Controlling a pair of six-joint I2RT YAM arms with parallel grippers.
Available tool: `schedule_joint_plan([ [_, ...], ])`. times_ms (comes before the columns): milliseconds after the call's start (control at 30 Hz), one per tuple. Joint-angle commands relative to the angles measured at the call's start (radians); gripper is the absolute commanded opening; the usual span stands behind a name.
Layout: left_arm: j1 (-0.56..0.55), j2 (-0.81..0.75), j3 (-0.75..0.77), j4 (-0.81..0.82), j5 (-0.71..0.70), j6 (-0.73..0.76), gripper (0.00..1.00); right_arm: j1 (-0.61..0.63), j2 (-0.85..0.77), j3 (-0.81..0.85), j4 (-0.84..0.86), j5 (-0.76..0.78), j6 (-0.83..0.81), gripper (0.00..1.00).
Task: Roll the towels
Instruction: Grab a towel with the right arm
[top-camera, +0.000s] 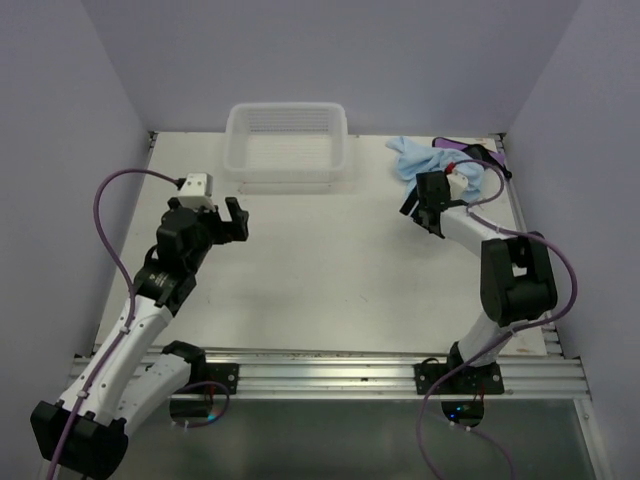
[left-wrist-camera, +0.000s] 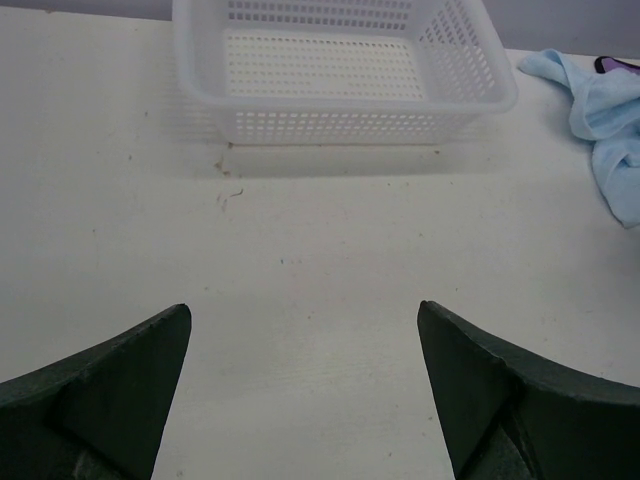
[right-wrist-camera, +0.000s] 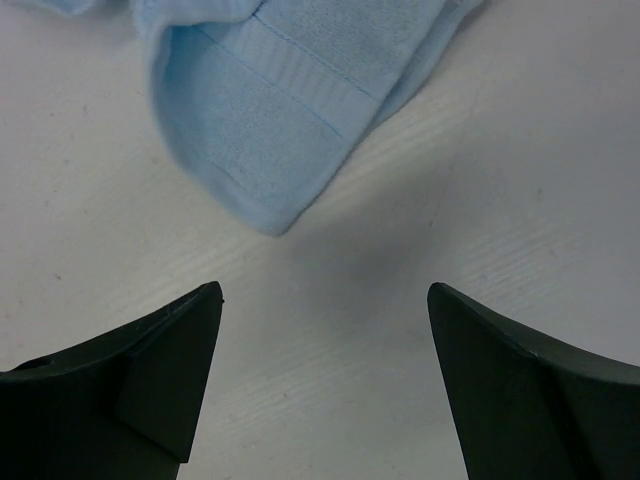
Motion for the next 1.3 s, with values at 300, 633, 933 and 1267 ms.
schedule_joint_plan([
  [300, -0.040, 0.008, 0.020, 0.017, 0.017, -0.011, 1.00, -0.005, 0.275, 0.263, 0.000, 0.020, 0.043, 0.85],
  [633, -0.046, 0.000, 0.024, 0.009, 0.003, -0.005, 1.00, -0.005, 0.338, 0.298, 0.034, -0.007, 0.036, 0.74],
  [933, -0.049, -0.005, 0.023, 0.011, 0.007, -0.003, 1.00, 0.008, 0.301, 0.260, 0.055, -0.018, 0.014, 0.32],
  [1267, -0.047, -0.014, 0.021, 0.014, 0.012, -0.003, 1.00, 0.051, -0.007, 0.144, 0.013, -0.001, -0.059, 0.04],
])
